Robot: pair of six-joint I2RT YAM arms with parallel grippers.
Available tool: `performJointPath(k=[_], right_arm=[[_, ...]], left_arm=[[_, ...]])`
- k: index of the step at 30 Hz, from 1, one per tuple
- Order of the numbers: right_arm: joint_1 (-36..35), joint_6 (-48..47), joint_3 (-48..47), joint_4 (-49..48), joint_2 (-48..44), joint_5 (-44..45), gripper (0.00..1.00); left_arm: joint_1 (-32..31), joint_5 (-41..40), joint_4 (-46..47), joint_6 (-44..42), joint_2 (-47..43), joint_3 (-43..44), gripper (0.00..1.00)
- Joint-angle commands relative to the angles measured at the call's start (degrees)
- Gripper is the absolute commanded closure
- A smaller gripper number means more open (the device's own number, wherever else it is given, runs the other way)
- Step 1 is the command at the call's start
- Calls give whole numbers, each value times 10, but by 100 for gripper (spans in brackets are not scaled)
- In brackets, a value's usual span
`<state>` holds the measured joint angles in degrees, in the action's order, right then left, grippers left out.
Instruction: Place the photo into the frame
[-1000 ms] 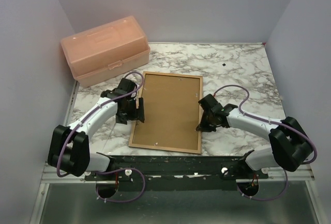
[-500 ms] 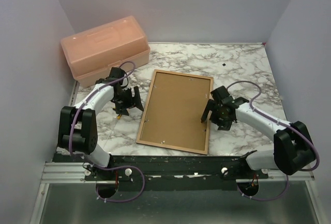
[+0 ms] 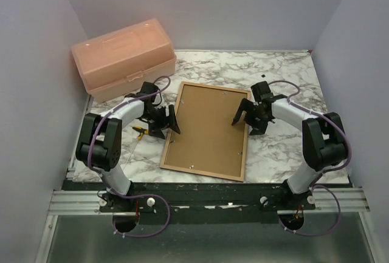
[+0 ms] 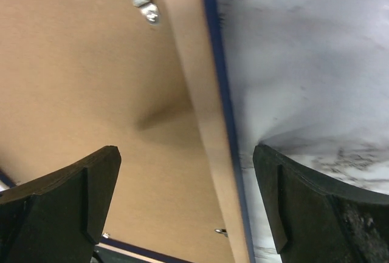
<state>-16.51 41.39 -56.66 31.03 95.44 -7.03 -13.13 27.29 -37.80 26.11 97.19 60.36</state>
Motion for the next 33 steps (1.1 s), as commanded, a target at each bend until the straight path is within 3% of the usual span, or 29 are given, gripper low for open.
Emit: performJointPath(k=[1, 12, 18, 23, 33], right_arm=[[-1, -36, -27, -23, 52, -66, 0], [-1, -47, 17, -17, 17, -111, 0], [-1, -33, 70, -8, -23, -77, 0], [-1, -64, -6, 43, -4, 14, 0], [-1, -122, -164, 83, 97, 111, 1]], left_arm=[[-24, 31, 27, 19, 5, -33, 24], [-108, 23, 53, 68, -90, -153, 28], [-131, 5, 78, 103, -126, -218, 26], [-131, -57, 36, 100, -146, -192, 17], [-127, -95, -14, 82, -131, -109, 16]])
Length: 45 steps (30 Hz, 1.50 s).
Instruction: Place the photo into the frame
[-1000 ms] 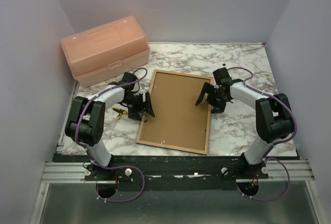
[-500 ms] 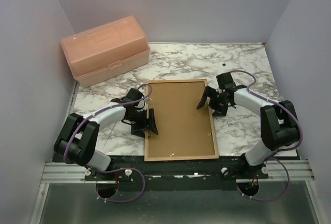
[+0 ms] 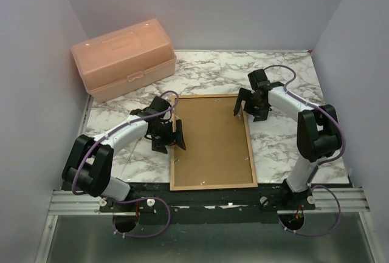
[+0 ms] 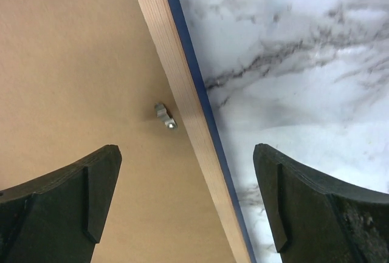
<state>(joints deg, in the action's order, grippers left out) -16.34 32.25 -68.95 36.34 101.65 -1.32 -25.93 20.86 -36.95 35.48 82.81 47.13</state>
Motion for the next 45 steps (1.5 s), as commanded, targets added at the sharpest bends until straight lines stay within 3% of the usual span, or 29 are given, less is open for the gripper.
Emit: performJointPath(k=[1, 4, 7, 18, 21, 26, 33, 36, 38, 42, 45], right_arm=[[-3, -33, -52, 34, 46, 54, 4], [-3, -35, -68, 37, 71, 70, 11], [-3, -42, -81, 39, 86, 59, 26], [-4, -50, -52, 25, 79, 55, 28], [-5, -54, -54, 29, 85, 71, 42], [-5, -53, -52, 24, 85, 89, 74], [-5, -47, -44, 17, 79, 80, 99], [-5, -41, -42, 15, 66, 72, 99], [-5, -42, -44, 13, 54, 62, 93], [-4, -34, -47, 6, 23, 51, 52], [-4, -24, -46, 2, 1, 35, 34]], left_arm=[[1, -33, -24, -13, 17, 26, 16], [2, -36, -24, -16, 30, 32, 16], [1, -32, -18, -13, 36, 28, 16], [2, -27, -12, -15, 48, 24, 17], [1, -28, -12, -15, 47, 24, 17], [1, -31, -12, -15, 45, 22, 17], [2, -39, -14, -15, 41, 21, 17], [5, -48, -18, -16, 36, 26, 17], [15, -53, -21, -19, 31, 34, 17], [47, -64, -32, -31, 25, 58, 17], [77, -55, -37, -43, 27, 85, 17]])
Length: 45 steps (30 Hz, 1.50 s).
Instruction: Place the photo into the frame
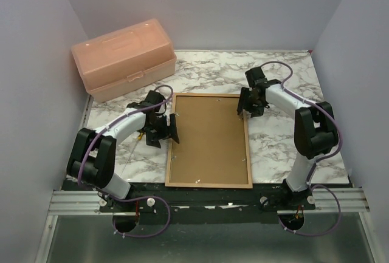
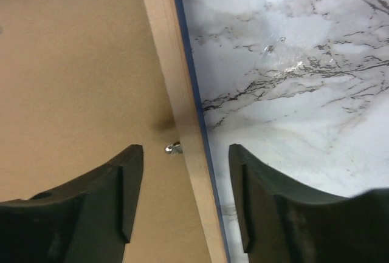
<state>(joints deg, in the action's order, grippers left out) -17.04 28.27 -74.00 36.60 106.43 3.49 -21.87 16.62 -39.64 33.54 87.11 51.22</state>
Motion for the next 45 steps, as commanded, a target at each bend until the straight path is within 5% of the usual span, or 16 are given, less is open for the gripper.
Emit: performJointPath(k=[1, 11, 25, 34, 45], right_arm=[[3, 18, 5, -3, -52, -20, 30], [17, 29, 45, -29, -76, -88, 18], [28, 21, 93, -64, -67, -132, 17], [28, 13, 93, -69, -55, -167, 18], [28, 12, 134, -65, -92, -197, 18]], left_arm=[[45, -5, -11, -27, -11, 55, 16], [68, -21, -33, -25, 101, 212, 19], [25, -105, -82, 4, 273, 398, 28], [5, -54, -55, 4, 281, 369, 42], [-21, 5, 22, 38, 214, 230, 43]])
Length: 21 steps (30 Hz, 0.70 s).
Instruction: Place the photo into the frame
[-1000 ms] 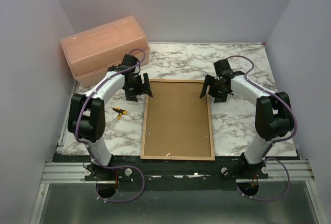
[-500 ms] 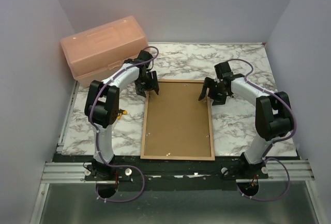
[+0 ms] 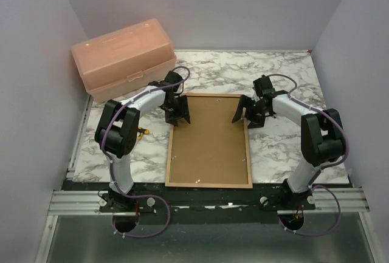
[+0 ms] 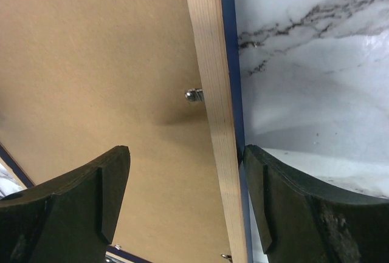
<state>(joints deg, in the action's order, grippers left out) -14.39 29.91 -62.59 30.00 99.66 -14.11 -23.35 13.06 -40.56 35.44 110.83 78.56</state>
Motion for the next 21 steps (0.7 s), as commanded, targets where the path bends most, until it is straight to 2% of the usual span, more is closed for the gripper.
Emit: performJointPath(k=[1, 7, 13, 18, 21], right_arm=[[2, -4, 24, 1, -27, -18, 18], [2, -19, 26, 11, -28, 35, 23], [0, -34, 27, 22, -17, 71, 50], [-7, -41, 21, 45, -16, 125, 78], [-8, -56, 13, 66, -23, 169, 88]], left_arm=[[-6, 44, 37, 19, -28, -49, 43], [7, 62, 60, 20, -59, -48, 33], [41, 60, 68, 19, -88, -42, 30], [62, 15, 49, 8, -108, -40, 27], [67, -24, 23, 1, -104, -27, 24]])
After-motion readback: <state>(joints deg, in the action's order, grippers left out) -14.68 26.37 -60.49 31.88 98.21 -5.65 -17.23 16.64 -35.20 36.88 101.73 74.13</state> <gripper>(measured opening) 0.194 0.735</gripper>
